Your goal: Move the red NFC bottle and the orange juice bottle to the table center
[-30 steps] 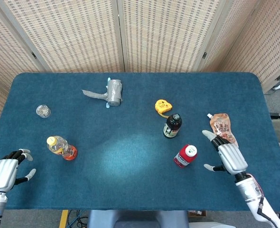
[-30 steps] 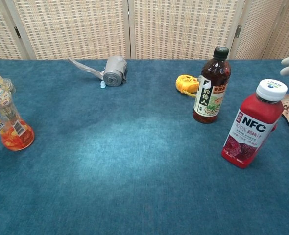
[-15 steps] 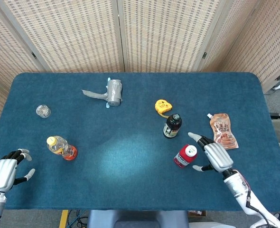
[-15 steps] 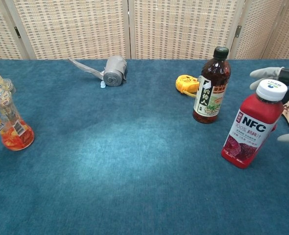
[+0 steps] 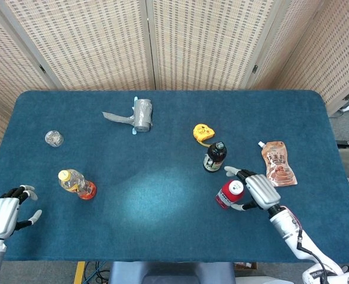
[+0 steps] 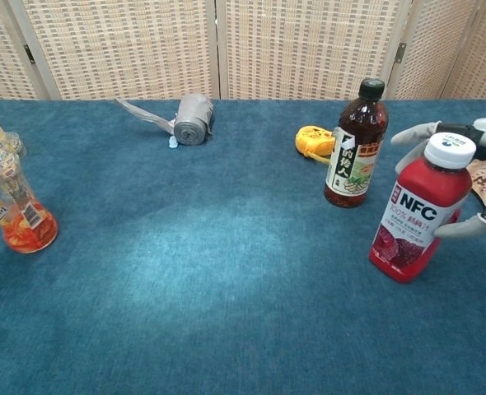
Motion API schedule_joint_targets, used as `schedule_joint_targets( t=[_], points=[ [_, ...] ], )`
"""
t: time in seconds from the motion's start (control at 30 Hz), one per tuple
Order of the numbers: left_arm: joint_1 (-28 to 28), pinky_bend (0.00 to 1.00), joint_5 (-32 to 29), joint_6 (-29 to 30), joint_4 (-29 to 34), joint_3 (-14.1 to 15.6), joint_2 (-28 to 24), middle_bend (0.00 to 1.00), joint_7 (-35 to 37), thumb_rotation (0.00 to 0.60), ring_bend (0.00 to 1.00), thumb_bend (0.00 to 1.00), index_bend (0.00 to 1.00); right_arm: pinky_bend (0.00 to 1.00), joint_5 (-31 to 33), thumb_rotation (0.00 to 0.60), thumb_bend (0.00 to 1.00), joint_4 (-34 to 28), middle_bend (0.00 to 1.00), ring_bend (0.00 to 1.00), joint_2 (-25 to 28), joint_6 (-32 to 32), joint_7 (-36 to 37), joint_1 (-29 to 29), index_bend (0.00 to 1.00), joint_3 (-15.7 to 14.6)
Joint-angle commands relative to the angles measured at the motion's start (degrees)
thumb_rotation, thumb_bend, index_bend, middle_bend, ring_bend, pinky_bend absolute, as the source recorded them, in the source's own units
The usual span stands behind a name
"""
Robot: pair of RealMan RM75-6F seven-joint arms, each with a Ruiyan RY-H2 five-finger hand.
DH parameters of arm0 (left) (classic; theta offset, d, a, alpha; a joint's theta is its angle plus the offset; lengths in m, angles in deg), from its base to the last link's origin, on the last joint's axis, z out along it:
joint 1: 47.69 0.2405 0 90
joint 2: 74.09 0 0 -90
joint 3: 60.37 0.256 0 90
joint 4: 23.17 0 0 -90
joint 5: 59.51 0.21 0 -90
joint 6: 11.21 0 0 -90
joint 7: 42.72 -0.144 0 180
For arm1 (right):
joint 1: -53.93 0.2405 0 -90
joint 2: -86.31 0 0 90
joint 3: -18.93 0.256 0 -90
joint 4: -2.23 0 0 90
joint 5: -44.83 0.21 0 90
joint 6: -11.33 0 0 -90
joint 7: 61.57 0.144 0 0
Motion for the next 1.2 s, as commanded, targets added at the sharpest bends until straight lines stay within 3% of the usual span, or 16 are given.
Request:
schedule_joint_targets(
  t=[0.03, 0.23, 0.6, 1.2],
  points=[
    [0.0, 0.45, 0.0, 0.0, 0.1, 0.0, -0.1, 0.33, 0.0, 0.600, 0.32, 0.21, 0.47, 0.42, 0.2, 0.600, 0.02, 0.5, 0.33, 0.30, -0.4, 0.1, 0.5, 0.3, 0.22, -0.1],
    [0.0, 0.45, -0.1, -0.2, 0.1, 0.0, -0.2, 0.33, 0.0, 0.600, 0.32, 0.21, 0.49, 0.52, 0.7, 0.600, 0.02, 2.2, 0.43, 0.41, -1.8, -0.7, 0.9, 0.4, 0.33, 0.1],
    [0.0, 0.45, -0.4, -0.4, 0.2, 0.0, -0.2, 0.33, -0.2, 0.600, 0.32, 0.21, 0.49, 0.58, 1.1, 0.600, 0.05, 3.4, 0.50, 0.49, -3.0, -2.9, 1.2, 0.3, 0.40, 0.5],
    [-0.1, 0.45, -1.1, -0.8, 0.2, -0.1, -0.3, 0.33, -0.5, 0.600, 0.32, 0.21, 0.49, 0.60, 1.0, 0.600, 0.06, 0.1, 0.52, 0.50, -2.4, -3.1, -0.5, 2.6, 0.41, 2.0]
  ],
)
